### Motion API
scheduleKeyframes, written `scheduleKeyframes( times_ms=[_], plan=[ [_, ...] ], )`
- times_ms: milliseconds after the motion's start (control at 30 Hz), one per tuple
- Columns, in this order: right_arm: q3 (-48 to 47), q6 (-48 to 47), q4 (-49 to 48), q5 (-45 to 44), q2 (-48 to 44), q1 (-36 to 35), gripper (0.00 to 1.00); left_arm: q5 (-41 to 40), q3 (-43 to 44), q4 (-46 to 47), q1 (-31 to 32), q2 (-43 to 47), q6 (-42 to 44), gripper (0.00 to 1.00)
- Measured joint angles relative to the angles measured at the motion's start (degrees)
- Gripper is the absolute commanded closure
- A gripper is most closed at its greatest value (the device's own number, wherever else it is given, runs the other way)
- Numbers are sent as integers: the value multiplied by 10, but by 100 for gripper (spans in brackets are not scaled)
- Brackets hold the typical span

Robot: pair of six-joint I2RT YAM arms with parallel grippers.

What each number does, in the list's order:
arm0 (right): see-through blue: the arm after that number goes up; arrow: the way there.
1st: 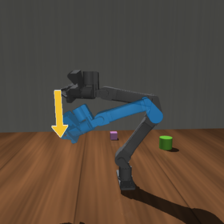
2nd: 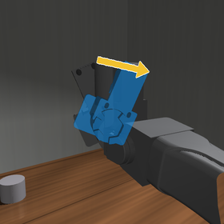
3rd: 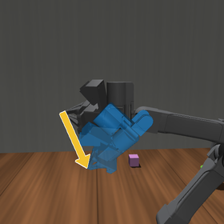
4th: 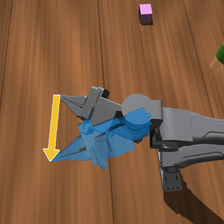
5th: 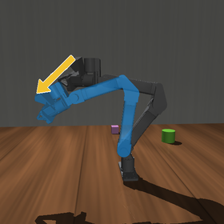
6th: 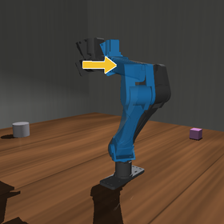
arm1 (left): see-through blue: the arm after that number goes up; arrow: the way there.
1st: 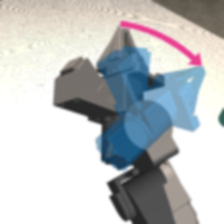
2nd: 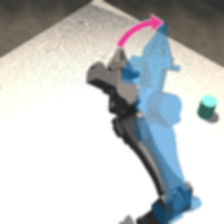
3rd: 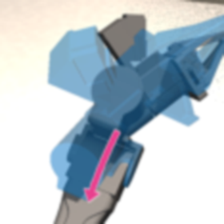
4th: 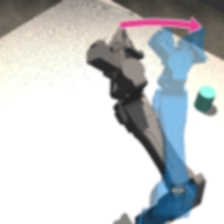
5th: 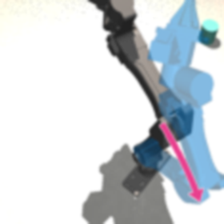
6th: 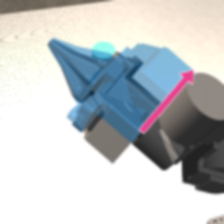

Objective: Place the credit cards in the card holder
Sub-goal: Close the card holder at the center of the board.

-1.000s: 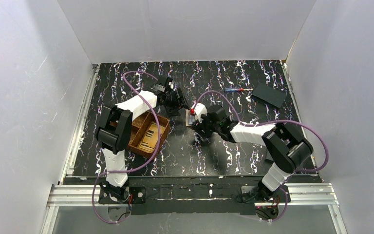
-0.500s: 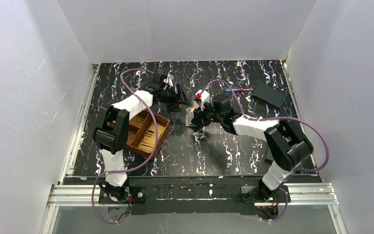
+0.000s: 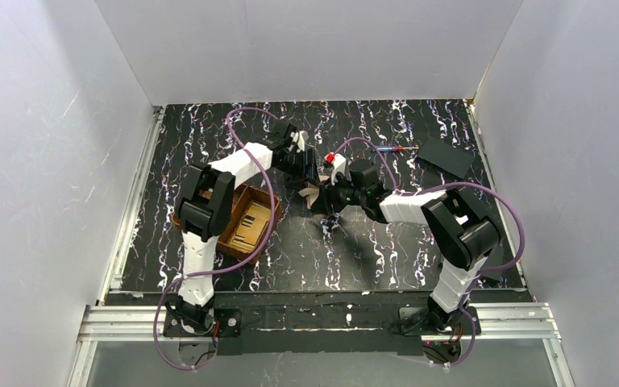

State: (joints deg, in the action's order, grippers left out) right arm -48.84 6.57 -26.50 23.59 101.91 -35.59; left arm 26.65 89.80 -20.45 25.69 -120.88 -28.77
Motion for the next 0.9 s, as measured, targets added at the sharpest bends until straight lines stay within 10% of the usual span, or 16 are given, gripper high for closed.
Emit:
scheduleKeyframes(
  times_ms=[500, 900],
  plan=[
    [-3, 213, 120, 39, -61, 105, 42, -71, 62, -101, 15, -36, 72, 78],
    [-21, 374, 2, 120, 82, 122, 44, -57, 56, -97, 8, -39, 69, 89]
  ],
)
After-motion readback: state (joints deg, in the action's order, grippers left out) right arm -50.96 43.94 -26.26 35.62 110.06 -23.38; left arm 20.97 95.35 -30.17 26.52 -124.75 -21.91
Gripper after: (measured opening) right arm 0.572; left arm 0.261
